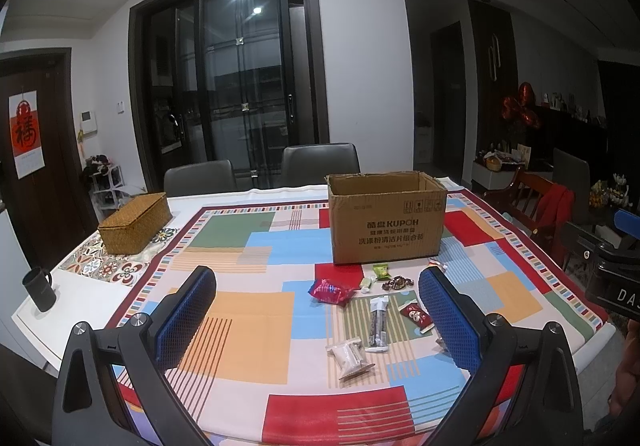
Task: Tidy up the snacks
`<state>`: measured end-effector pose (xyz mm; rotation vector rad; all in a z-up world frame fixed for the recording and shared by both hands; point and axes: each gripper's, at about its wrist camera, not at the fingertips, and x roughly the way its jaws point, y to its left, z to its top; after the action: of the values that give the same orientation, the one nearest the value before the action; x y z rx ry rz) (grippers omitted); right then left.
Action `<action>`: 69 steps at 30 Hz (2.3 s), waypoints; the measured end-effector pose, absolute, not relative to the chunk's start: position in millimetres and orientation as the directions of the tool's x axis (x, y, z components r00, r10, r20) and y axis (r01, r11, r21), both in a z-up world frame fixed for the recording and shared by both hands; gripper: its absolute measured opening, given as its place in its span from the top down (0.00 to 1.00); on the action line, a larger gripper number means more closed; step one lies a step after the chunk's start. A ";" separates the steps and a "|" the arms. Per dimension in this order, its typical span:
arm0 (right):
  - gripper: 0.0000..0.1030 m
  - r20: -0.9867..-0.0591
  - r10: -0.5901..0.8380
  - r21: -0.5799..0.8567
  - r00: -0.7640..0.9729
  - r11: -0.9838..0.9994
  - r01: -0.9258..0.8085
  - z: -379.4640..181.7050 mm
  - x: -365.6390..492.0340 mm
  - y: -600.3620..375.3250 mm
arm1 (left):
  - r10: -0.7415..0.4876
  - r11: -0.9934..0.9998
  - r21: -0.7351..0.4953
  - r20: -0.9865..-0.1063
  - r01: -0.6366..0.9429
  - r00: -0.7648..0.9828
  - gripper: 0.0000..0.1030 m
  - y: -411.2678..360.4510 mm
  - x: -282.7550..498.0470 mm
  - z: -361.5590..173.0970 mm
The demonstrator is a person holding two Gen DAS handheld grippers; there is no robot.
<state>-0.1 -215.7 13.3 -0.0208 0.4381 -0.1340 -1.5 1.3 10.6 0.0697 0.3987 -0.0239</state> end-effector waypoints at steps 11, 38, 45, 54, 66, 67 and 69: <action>0.00 -0.422 -0.134 -0.048 0.897 0.991 0.126 12.8 -0.5 -215.3 | -0.009 0.997 0.064 -0.390 0.037 0.921 0.00 1.4 -2.2 9.7; 0.00 -0.469 -0.139 -0.053 0.872 0.990 0.130 3.8 12.1 -221.7 | -0.013 0.996 0.072 -0.432 0.049 0.902 0.00 -4.1 12.4 -0.4; 0.00 -0.505 -0.144 -0.065 0.851 0.989 0.129 -3.2 27.8 -220.2 | 0.005 0.995 0.086 -0.473 0.040 0.881 0.00 -6.5 31.0 -8.9; 0.00 -0.581 -0.137 -0.050 0.802 0.990 0.133 -21.2 54.0 -223.1 | 0.020 0.993 0.106 -0.533 0.043 0.846 0.00 -12.2 58.8 -26.1; 0.00 -0.682 -0.131 -0.049 0.719 0.990 0.134 -52.0 93.5 -223.3 | 0.058 0.992 0.124 -0.616 0.024 0.786 0.00 -12.9 94.2 -59.0; 0.00 -0.691 -0.127 -0.045 0.711 0.990 0.134 -55.3 96.6 -224.0 | 0.059 0.992 0.125 -0.620 0.025 0.782 0.00 -13.0 96.1 -60.8; 0.00 -0.707 -0.121 -0.038 0.697 0.990 0.133 -60.5 101.4 -224.3 | 0.058 0.992 0.123 -0.632 0.026 0.772 0.00 -14.4 100.1 -65.8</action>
<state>101.4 -224.3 -60.5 0.0169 0.7869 -0.1414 100.1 -14.4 -65.8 0.1275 0.6884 0.0171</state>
